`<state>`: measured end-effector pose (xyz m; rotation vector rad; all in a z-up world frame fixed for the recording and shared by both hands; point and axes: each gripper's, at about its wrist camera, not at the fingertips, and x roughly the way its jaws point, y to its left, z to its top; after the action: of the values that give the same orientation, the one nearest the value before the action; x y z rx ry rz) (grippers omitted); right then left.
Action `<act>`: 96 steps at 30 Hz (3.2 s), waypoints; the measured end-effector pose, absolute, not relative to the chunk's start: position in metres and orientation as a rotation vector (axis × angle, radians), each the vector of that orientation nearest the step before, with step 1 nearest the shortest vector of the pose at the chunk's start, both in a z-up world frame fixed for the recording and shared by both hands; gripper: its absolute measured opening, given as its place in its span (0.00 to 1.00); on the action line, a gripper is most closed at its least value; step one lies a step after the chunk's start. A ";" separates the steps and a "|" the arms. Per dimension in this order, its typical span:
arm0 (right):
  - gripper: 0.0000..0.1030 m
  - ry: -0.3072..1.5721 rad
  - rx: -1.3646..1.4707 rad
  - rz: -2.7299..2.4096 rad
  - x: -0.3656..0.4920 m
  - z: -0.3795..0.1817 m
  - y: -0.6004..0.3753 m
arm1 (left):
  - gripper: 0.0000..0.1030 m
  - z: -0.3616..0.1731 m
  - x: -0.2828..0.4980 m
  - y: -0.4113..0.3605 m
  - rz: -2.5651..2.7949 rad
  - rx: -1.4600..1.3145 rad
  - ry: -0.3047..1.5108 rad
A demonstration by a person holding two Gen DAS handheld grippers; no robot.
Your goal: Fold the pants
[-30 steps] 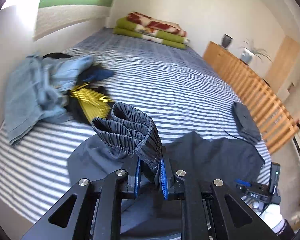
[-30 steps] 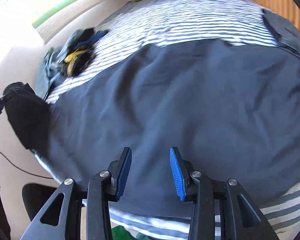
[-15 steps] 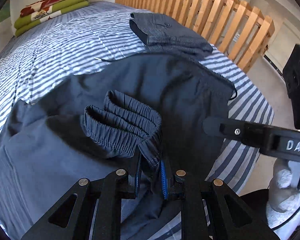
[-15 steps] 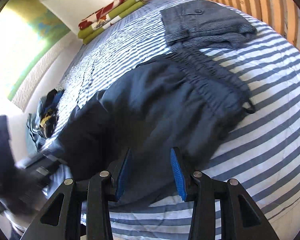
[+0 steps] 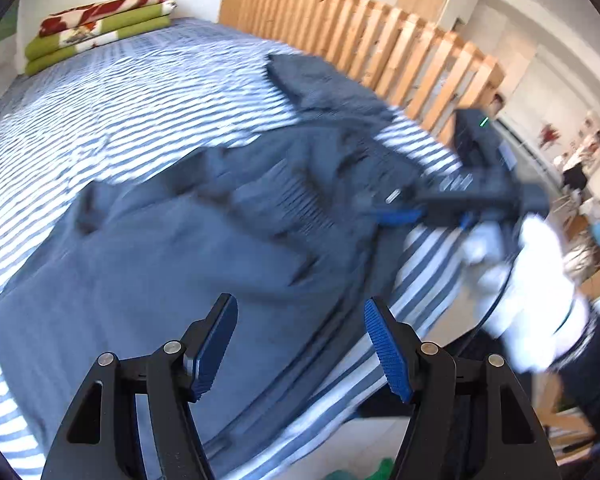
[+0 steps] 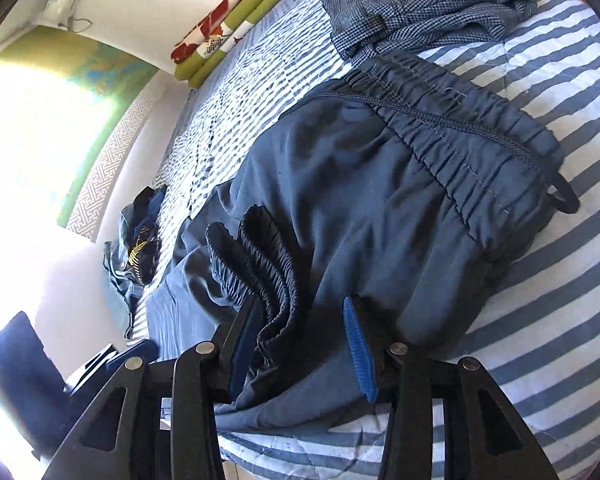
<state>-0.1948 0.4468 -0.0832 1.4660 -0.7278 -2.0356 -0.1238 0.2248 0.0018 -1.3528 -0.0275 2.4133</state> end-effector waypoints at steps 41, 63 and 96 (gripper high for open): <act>0.43 -0.177 1.506 -2.207 -0.196 -0.051 0.398 | 0.43 -0.061 -0.078 0.153 2.347 -1.523 -0.051; 0.11 -0.123 1.367 -2.157 -0.165 -0.001 0.365 | 0.43 -0.045 -0.072 0.143 2.320 -1.501 -0.167; 0.29 0.118 1.461 -2.624 -0.221 0.011 0.452 | 0.43 -0.049 -0.027 0.079 2.390 -1.512 -0.160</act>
<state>-0.2205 0.4519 0.0108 1.4606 0.1182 -2.6237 -0.0273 0.0790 -0.0491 -1.5123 -0.1596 2.3902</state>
